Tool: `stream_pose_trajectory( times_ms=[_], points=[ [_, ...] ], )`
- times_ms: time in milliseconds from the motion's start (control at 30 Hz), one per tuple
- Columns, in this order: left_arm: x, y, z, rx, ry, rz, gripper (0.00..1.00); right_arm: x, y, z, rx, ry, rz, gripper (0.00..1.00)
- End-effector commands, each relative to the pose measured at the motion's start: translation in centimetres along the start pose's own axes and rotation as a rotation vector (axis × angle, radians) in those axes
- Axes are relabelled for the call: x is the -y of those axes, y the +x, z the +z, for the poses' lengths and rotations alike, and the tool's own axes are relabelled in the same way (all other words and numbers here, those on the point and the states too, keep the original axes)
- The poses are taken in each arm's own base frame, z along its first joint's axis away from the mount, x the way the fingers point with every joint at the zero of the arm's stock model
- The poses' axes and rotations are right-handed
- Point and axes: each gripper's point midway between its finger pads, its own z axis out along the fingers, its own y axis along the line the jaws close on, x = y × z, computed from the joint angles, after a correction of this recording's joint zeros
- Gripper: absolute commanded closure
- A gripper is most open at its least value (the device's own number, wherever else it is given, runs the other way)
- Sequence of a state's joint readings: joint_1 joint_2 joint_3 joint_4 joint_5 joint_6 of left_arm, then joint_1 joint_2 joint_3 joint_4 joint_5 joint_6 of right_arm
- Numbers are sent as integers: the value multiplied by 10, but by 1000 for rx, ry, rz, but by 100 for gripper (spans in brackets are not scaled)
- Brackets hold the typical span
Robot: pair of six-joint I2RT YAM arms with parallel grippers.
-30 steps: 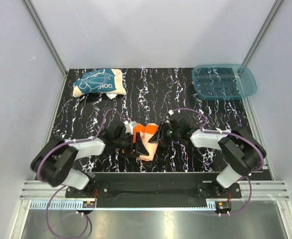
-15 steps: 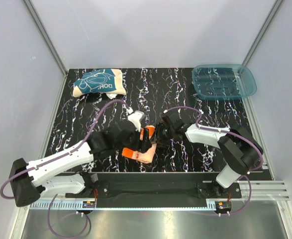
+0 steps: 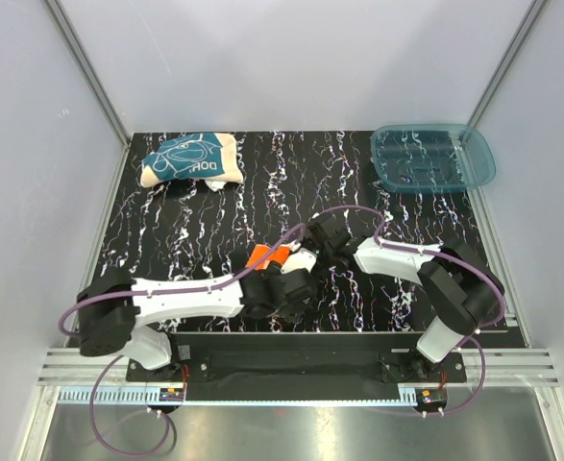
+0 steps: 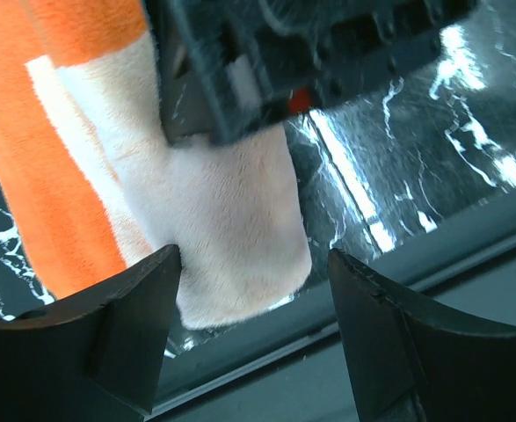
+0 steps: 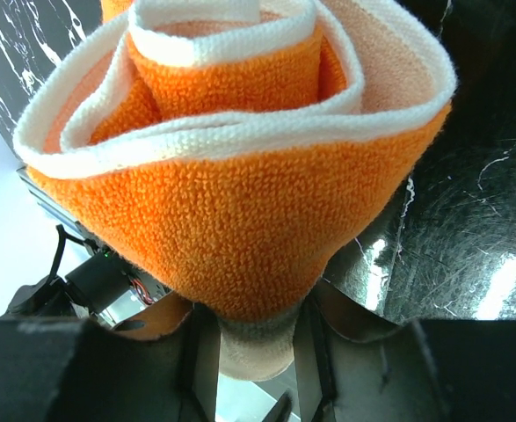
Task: Roll the towels
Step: Roll the towel
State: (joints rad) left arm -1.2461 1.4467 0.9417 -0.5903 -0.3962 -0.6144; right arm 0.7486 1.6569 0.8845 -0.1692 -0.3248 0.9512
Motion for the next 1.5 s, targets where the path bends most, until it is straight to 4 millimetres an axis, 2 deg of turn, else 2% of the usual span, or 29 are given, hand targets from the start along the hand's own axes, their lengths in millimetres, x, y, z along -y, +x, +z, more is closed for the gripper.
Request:
stream_pose_trajectory(
  times_ms=[0, 100, 400, 600, 733, 967, 1000, 1133, 1233, 1267, 1367, 1467],
  points=[
    [7, -10, 11, 27, -45, -31, 28, 25, 21, 6, -56, 106, 20, 64],
    [14, 2, 22, 6, -53, -15, 27, 28, 23, 7, -66, 110, 22, 65],
    [2, 29, 48, -34, -135, -7, 28, 26, 28, 8, -98, 94, 27, 64],
    [-3, 44, 61, -56, -145, 26, 40, 22, 32, 10, -120, 82, 28, 60],
    [1, 50, 64, -64, -87, 20, 42, 25, 31, 8, -109, 108, 27, 51],
    [2, 53, 62, -61, -1, -6, 44, 30, 23, 0, -79, 167, -15, 17],
    [1, 52, 62, -64, 12, -9, 44, 37, 23, 0, -80, 196, -26, 12],
    [5, 55, 62, -76, 57, -24, 44, 38, 7, -4, -46, 236, -52, 4],
    [5, 55, 61, -75, 81, -41, 44, 38, -20, -18, 4, 224, -23, 2],
    [5, 55, 59, -76, 94, -48, 44, 38, -45, -32, 44, 200, 0, 1],
    [7, 55, 57, -77, 121, -58, 43, 31, -77, -58, 116, 180, 2, 0],
    [9, 52, 54, -71, 158, -76, 42, 19, -94, -82, 167, 152, -14, 0]
  ],
)
